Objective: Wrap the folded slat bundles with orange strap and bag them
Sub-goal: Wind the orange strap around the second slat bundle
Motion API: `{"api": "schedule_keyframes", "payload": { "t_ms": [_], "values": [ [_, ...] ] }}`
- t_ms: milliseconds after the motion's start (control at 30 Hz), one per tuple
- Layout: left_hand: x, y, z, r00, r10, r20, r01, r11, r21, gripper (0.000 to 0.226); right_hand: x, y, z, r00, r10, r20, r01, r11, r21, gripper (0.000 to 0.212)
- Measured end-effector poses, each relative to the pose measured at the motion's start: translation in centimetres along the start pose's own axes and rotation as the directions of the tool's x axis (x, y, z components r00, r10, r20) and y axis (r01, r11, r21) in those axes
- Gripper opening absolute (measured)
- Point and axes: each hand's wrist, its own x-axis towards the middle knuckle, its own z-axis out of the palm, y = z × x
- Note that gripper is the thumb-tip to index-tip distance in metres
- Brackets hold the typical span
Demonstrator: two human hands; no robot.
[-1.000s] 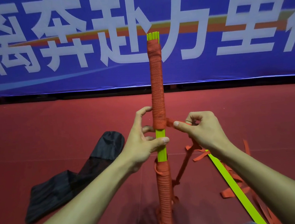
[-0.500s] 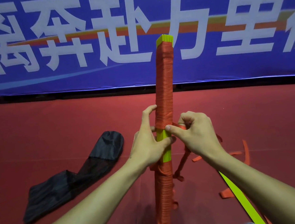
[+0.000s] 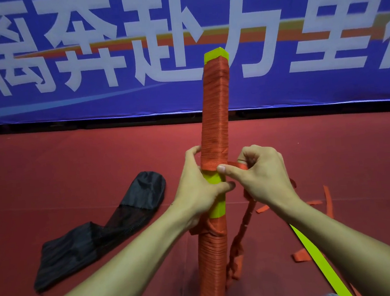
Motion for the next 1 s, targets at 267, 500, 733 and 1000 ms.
{"api": "schedule_keyframes", "payload": {
  "t_ms": [267,500,733,1000],
  "values": [
    [0.2,0.0,-0.6,0.996,0.009,0.089,-0.001,0.996,-0.092,0.049,0.0,0.0,-0.2,1.000,-0.003,0.006,0.003,0.999,-0.040,0.048],
    [0.5,-0.6,-1.4,0.974,0.013,0.226,0.040,0.973,-0.228,0.062,0.1,0.4,-0.3,1.000,0.011,0.006,-0.010,0.997,-0.078,0.049],
    [0.5,-0.4,-2.1,0.935,0.051,0.350,0.061,0.951,-0.303,0.079,0.7,1.2,-0.9,0.994,0.108,0.012,-0.108,0.994,-0.017,0.048],
    [0.2,0.0,-2.2,0.922,0.070,0.380,0.023,0.972,-0.235,0.094,0.6,0.7,-1.8,0.997,0.076,-0.019,-0.076,0.996,-0.046,0.054]
  ]
}}
